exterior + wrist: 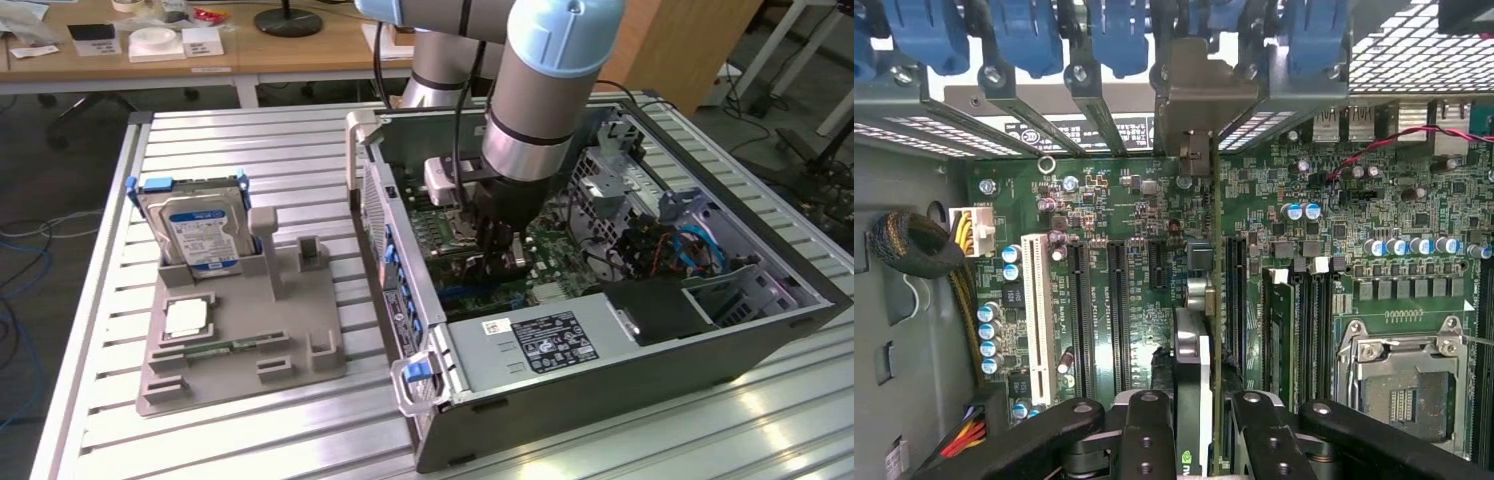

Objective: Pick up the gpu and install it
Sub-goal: 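Insert the gpu into the slot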

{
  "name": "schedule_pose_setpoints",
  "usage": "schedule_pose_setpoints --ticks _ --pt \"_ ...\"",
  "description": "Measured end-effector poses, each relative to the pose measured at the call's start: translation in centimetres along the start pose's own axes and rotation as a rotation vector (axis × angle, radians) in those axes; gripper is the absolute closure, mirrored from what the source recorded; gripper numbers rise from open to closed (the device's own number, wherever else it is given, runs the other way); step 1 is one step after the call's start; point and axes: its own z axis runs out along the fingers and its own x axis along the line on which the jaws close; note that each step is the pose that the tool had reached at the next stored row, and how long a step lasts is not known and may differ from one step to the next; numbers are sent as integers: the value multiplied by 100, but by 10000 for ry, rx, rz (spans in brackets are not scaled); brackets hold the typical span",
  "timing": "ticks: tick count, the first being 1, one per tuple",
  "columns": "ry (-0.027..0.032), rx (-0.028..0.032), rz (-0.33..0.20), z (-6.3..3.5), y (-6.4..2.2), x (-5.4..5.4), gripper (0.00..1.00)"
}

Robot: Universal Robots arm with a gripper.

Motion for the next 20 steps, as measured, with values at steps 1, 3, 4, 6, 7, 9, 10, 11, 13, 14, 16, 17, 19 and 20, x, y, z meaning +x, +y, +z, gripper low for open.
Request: schedule_pose_setpoints --ticks 1,3,4,6,7,9,10,11,13,14,16,17,19,20 --pt "2 -1 1 0 0 0 73" --pt "30 1 12 4 -1 0 73" --pt "39 2 34 5 0 0 73" --pt "42 4 55 6 1 1 73" --pt "42 4 55 6 1 0 73" --pt "39 6 60 8 3 -10 73" --pt "40 6 61 8 4 -17 73" --pt "41 4 61 8 4 -22 73" --pt "44 4 65 11 4 -22 73" --pt "44 4 69 14 4 -23 73" --pt "45 5 73 17 4 -23 73" --pt "45 5 73 17 5 -23 73" --pt "43 6 74 18 5 -23 73" --pt "41 7 74 19 6 -20 73"
